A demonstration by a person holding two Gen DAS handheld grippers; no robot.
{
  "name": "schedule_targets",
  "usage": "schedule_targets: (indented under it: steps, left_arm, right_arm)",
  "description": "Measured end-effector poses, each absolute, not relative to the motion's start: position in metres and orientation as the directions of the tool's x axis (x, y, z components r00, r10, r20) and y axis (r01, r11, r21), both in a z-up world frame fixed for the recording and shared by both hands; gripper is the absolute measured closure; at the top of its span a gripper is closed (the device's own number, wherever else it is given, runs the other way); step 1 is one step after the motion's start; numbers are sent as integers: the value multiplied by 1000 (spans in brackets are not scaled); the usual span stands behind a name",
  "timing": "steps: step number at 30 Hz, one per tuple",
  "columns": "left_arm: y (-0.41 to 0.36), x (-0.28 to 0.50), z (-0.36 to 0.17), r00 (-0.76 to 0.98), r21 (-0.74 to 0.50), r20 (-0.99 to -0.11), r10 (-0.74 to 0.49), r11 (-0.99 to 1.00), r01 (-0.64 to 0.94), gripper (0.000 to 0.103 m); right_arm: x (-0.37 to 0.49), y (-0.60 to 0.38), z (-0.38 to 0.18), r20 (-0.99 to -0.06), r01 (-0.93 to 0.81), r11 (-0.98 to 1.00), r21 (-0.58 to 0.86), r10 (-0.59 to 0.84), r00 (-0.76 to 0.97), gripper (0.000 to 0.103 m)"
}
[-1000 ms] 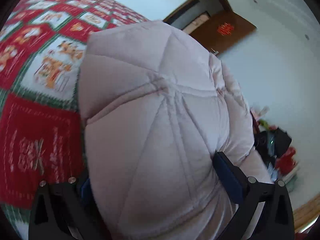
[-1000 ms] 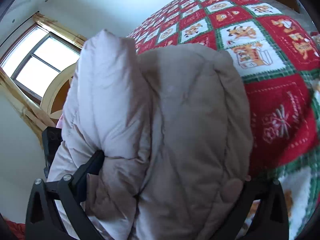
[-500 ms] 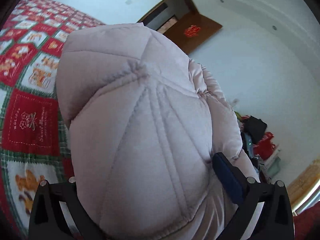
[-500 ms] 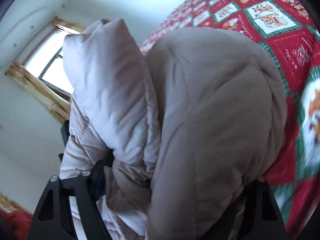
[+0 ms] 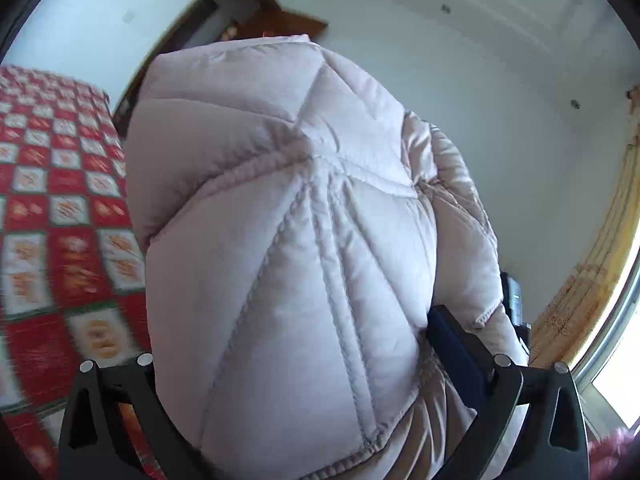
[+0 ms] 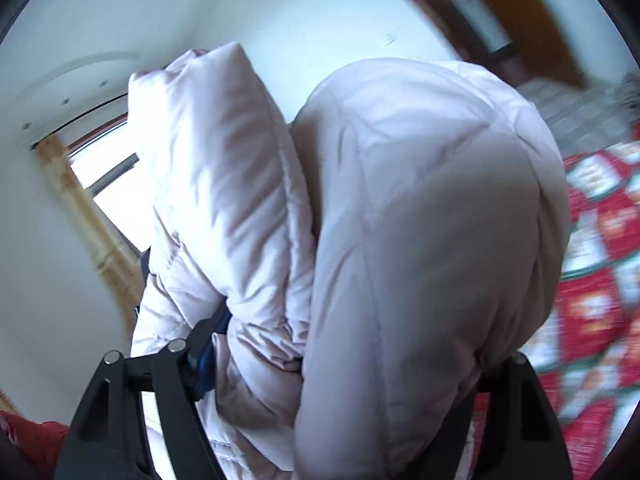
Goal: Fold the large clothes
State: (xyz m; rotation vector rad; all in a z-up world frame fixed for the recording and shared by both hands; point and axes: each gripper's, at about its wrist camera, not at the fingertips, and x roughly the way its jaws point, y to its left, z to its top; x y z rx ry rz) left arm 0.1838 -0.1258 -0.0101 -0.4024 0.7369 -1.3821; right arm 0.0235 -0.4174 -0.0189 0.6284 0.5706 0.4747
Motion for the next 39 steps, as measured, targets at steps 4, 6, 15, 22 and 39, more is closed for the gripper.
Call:
schedule_targets:
  steps: [4,6,15,22,39]
  left_arm:
    - [-200,190,-37,-17,-656,-329,-944,215,724,1]
    - [-234,201,-58,-7,-629,-405,-914,273,728,1]
    - [-288,257,-153,25,-548,-658,-752,502,669,1]
    - [-267,253,-147,102,-473,-695,-711,559,681,1]
    - [-273,125,-93,534,43,-610,-586,648,760,1]
  right_arm:
    - [21,-479,-49,-391,-96,734,673,463,795,26]
    - [28,-503,-71,-417,-38,732,680,429,801,28]
    - [60,-562,-181,-498,162,660,734,361,788,26]
    - [47,-557,-170,-573,249,694,676,283,769,15]
    - [4,-485,-35,-489,297,941,159,-186,852,18]
